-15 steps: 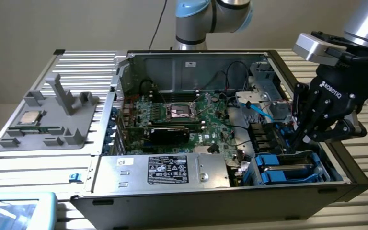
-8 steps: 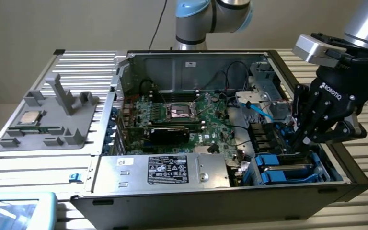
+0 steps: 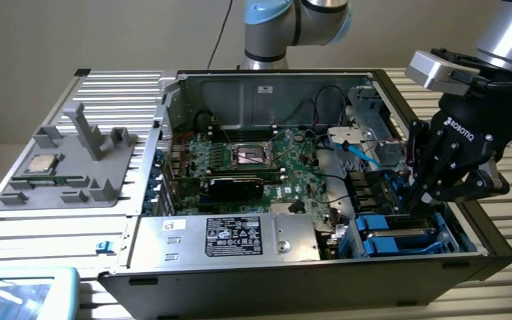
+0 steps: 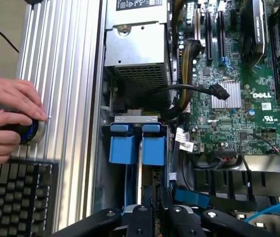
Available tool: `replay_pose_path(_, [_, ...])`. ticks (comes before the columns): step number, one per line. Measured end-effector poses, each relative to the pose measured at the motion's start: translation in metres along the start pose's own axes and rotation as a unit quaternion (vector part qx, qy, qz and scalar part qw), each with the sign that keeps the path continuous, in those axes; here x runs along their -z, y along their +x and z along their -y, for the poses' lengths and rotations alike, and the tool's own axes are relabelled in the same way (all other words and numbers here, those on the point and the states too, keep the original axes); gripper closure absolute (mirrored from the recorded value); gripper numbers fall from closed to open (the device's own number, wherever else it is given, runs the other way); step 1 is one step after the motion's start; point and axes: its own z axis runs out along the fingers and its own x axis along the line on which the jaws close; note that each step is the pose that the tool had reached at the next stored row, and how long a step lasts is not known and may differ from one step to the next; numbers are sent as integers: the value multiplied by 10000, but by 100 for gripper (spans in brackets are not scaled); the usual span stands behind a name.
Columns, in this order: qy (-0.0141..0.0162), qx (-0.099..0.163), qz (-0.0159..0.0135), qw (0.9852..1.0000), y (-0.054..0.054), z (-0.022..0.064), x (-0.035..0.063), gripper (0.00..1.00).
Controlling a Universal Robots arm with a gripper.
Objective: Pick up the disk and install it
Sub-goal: 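Insert the first disk wire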
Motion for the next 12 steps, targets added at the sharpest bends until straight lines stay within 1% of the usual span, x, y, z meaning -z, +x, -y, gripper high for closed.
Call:
replay_pose_path(2, [4,-12,-6,10000,-7,-8,-8,84])
replay_pose_path(5, [4,-57,3,10000,-12,-15,-17,84])
replay_pose_path(9, [39,-98,8,9999,-29,-16,-20,84])
replay_pose_path(12, [44,-101,-4,9999,-30,-15,-22,84])
